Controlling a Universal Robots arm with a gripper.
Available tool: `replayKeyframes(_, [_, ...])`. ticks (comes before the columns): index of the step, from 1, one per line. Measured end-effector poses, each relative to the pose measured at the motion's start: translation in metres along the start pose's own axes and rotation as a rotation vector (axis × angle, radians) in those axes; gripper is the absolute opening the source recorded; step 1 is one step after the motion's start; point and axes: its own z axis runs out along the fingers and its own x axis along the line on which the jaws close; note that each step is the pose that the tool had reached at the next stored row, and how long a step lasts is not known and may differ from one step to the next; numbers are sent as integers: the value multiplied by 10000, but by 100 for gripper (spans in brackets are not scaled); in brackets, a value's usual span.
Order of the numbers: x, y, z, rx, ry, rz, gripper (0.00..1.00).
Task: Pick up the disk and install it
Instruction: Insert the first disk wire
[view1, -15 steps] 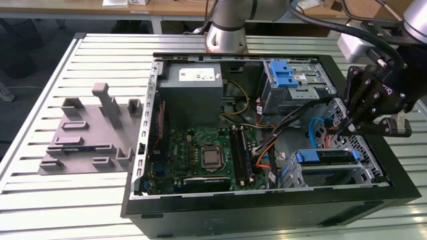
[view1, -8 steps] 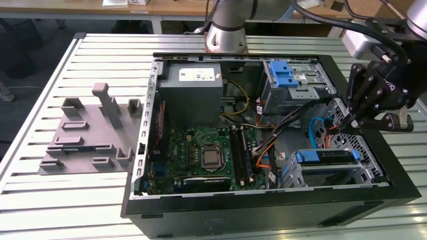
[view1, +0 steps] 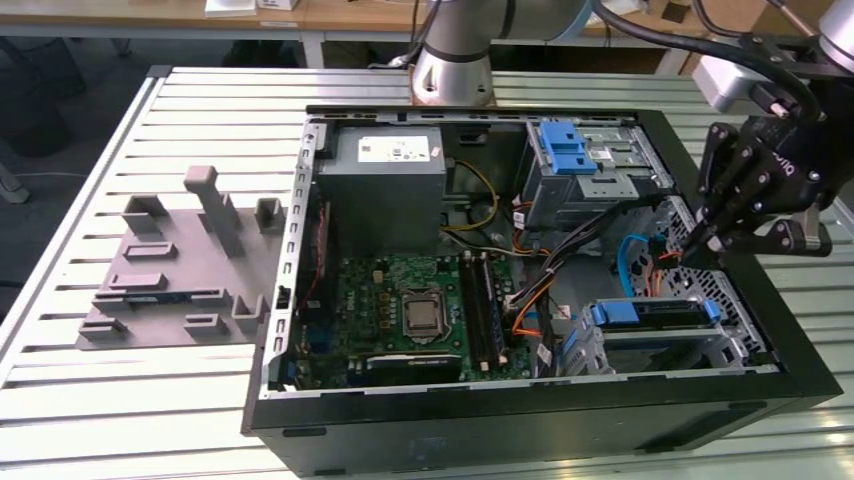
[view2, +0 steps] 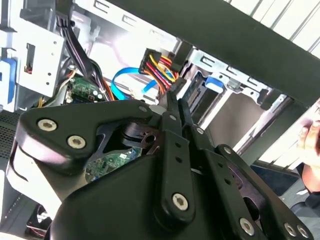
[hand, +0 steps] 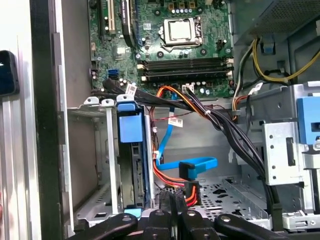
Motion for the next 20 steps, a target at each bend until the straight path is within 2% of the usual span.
replayKeyframes(3, [-34,-9,5,0,49,44,18])
replayKeyframes(4, [-47,-9,6,4,85,59,18])
replayKeyframes(5, [-60,-9,8,8,130,68,25])
replayKeyframes(8, [-98,-8,14,23,284,97,25])
replayKeyframes(11, [-126,-7,23,53,590,125,25])
replayKeyframes(13, [-145,-7,31,67,740,138,25])
replayKeyframes(15, [-164,-9,39,72,806,144,25])
replayKeyframes(20, [-183,-12,66,78,886,157,25])
